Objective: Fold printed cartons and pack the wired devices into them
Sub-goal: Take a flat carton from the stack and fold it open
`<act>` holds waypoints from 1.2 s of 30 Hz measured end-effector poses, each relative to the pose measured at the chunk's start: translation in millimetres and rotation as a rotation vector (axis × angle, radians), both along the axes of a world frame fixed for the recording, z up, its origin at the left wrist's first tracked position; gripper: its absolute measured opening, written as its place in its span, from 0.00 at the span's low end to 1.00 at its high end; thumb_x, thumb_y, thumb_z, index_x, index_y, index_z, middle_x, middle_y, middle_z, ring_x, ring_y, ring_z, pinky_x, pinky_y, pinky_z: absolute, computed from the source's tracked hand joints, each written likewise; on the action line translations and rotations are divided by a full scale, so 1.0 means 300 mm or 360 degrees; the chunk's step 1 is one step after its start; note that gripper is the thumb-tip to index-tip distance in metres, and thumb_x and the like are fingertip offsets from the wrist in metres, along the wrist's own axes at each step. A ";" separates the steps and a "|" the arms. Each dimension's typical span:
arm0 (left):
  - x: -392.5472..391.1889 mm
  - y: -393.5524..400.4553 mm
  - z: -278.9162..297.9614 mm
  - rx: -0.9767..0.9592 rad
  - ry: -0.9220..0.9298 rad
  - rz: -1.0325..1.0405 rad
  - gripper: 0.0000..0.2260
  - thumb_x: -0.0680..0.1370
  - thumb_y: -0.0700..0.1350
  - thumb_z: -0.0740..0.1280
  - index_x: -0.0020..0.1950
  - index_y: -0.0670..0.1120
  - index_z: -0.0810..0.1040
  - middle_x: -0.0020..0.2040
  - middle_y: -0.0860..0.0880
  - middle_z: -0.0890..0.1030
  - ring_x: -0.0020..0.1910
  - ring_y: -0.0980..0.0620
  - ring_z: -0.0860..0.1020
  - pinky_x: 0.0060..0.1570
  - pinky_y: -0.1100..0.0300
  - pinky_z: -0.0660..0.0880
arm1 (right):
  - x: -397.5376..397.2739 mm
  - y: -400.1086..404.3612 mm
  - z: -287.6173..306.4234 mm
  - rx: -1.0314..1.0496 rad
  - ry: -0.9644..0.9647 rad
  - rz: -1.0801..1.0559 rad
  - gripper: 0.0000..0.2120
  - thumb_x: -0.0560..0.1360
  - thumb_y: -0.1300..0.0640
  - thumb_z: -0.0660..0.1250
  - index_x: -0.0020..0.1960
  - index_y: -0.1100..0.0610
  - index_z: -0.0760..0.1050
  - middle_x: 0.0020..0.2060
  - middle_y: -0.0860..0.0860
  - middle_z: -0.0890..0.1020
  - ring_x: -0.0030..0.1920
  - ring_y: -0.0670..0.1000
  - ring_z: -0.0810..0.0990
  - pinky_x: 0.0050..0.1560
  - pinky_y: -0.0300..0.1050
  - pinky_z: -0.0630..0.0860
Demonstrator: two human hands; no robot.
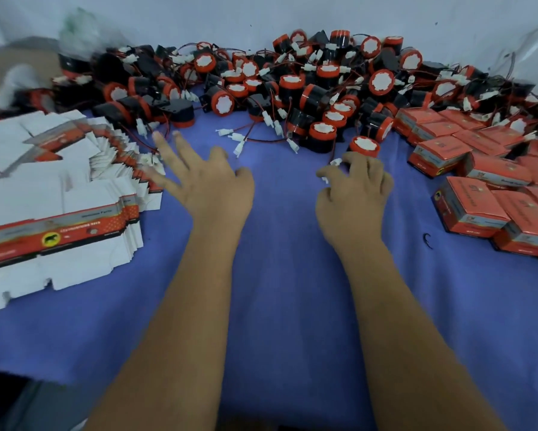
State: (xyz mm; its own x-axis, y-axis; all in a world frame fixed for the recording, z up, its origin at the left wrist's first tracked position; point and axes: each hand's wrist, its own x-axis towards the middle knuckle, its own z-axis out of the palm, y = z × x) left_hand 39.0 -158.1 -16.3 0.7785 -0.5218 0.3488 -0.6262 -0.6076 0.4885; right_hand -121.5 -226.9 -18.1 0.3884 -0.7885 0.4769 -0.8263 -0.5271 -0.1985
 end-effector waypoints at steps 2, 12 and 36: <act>0.067 0.047 0.013 0.0031 -0.0009 0.0199 0.13 0.76 0.51 0.63 0.59 0.49 0.78 0.81 0.37 0.45 0.79 0.36 0.37 0.71 0.31 0.35 | 0.035 0.024 -0.003 0.0017 0.0051 0.0180 0.18 0.77 0.62 0.59 0.64 0.55 0.78 0.70 0.56 0.69 0.71 0.59 0.61 0.69 0.53 0.50; 0.230 0.136 0.052 0.0583 0.0379 0.0302 0.30 0.78 0.51 0.61 0.80 0.53 0.55 0.81 0.39 0.44 0.78 0.31 0.43 0.67 0.24 0.40 | 0.097 0.054 -0.020 0.0126 0.0197 0.0504 0.15 0.80 0.57 0.59 0.63 0.51 0.78 0.67 0.52 0.71 0.71 0.54 0.61 0.69 0.47 0.48; 0.181 0.120 0.117 -0.1102 0.0525 -0.0342 0.13 0.78 0.37 0.57 0.48 0.48 0.81 0.45 0.47 0.81 0.33 0.55 0.72 0.37 0.60 0.69 | 0.236 0.173 -0.032 0.0398 0.0497 0.1191 0.29 0.80 0.36 0.55 0.78 0.42 0.55 0.78 0.43 0.59 0.77 0.47 0.55 0.76 0.53 0.43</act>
State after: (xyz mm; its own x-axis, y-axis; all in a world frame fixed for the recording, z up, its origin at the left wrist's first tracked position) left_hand 93.2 -122.2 18.9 0.8051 -0.4210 0.4178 -0.4526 0.0192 0.8915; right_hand -50.6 -175.1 -27.7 0.9345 -0.3395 0.1068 -0.3138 -0.9276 -0.2029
